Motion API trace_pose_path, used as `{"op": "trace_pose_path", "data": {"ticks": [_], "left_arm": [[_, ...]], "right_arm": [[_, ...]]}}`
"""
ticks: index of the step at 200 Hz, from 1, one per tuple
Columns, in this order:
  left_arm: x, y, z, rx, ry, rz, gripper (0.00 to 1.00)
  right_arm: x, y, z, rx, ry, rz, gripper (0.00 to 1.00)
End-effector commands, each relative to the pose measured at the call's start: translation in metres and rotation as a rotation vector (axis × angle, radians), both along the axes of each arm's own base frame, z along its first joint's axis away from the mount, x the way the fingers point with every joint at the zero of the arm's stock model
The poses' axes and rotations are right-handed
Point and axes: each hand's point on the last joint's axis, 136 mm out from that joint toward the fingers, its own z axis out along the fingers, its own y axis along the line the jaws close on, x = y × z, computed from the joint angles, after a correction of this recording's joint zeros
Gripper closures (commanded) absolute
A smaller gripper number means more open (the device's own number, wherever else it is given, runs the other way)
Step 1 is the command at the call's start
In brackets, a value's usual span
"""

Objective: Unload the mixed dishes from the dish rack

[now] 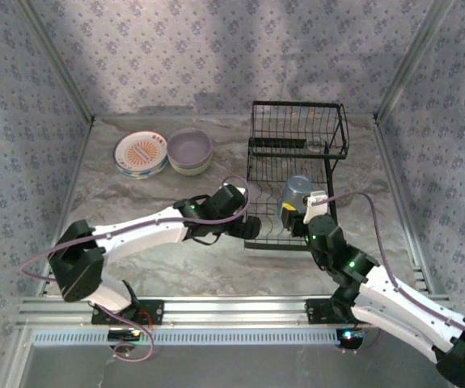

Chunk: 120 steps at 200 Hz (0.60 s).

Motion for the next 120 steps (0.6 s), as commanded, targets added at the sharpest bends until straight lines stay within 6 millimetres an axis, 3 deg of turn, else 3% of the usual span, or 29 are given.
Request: {"op": "trace_pose_path", "data": {"ticks": [1, 87, 120], "left_arm": [[0.005, 0.016, 0.016, -0.022, -0.094, 0.007, 0.01], [0.005, 0.077, 0.072, -0.204, -0.427, 0.044, 0.01], [-0.006, 0.082, 0.093, -0.37, -0.619, -0.014, 0.01]], "right_arm": [[-0.005, 0.003, 0.023, 0.071, 0.013, 0.011, 0.62], [-0.022, 0.016, 0.046, 0.234, 0.202, 0.067, 0.62], [-0.021, 0.033, 0.045, 0.307, 0.38, 0.105, 0.62]]}}
